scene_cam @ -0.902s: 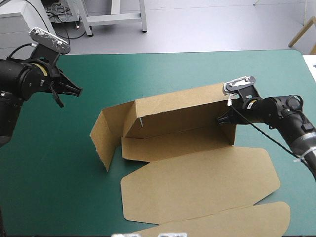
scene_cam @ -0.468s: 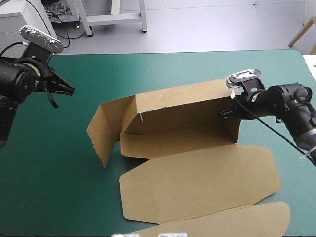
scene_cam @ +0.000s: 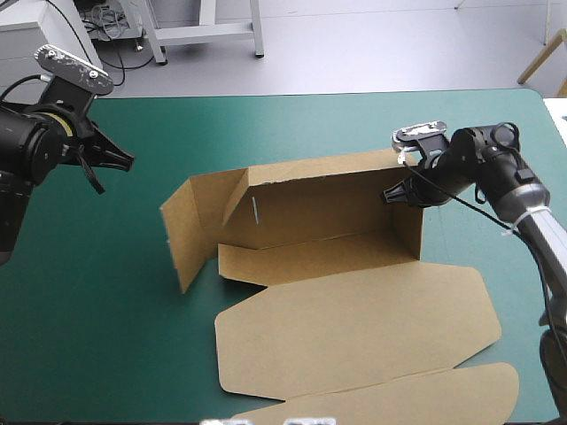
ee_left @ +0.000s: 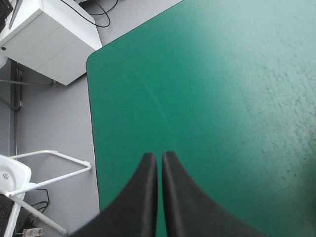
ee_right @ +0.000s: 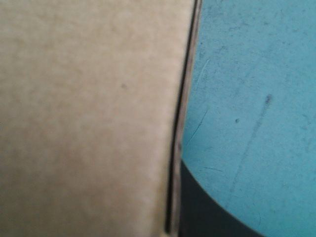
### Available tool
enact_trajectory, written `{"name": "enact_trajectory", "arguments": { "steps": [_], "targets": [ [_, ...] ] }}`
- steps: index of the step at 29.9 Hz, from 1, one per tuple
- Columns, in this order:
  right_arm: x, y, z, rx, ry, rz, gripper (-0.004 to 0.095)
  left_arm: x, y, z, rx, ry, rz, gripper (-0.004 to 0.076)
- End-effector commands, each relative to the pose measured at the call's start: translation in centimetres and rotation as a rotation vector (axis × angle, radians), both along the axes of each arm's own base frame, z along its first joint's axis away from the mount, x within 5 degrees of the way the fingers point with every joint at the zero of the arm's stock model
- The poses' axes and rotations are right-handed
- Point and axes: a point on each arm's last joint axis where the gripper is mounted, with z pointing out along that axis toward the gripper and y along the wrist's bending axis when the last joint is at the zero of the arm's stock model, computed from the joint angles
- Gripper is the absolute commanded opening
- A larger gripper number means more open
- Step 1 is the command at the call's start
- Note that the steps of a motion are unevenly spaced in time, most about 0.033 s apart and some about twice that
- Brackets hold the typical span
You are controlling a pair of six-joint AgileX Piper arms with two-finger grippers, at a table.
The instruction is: Fold the box
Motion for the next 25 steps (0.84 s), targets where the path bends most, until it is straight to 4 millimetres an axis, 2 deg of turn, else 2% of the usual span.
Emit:
{"name": "enact_trajectory", "arguments": {
  "steps": [1, 9, 12, 15, 18, 23, 25],
  "targets": [
    [1.7, 0.5, -0.7, 0.001, 0.071, 0.013, -0.0019, -1.2, 0.4, 1.9, -0.026, -0.104, -0.001, 0.0013],
    [7.6, 1.8, -1.1, 0.04, -0.019, -0.016, -0.0018, -1.2, 0.3, 1.9, -0.042, -0.102, -0.01, 0.0013],
    [8.9, 2.1, -1.1, 0.049, -0.048, -0.003, 0.0046, -1.2, 0.1, 1.9, -0.055, -0.105, -0.02, 0.0013],
    [9.6, 2.4, -1.3, 0.059, -0.064, -0.005, 0.016, -1.1, 0.1, 2.0, -0.059, -0.121, -0.025, 0.0013],
    [10.1, 2.5, -1.4, 0.076, -0.087, -0.009, 0.0316, -1.1, 0.0, 2.1, -0.065, -0.127, -0.031, 0.0013],
    [9.7, 2.6, -0.7, 0.084, -0.07, -0.003, 0.0699, -1.1, 0.0, 2.1, -0.07, -0.124, -0.031, 0.0013],
    [9.4, 2.5, 0.0, 0.073, -0.054, 0.005, 0.0781, -1.1, 0.0, 2.0, -0.07, -0.122, -0.03, 0.0013]
  ]
}}
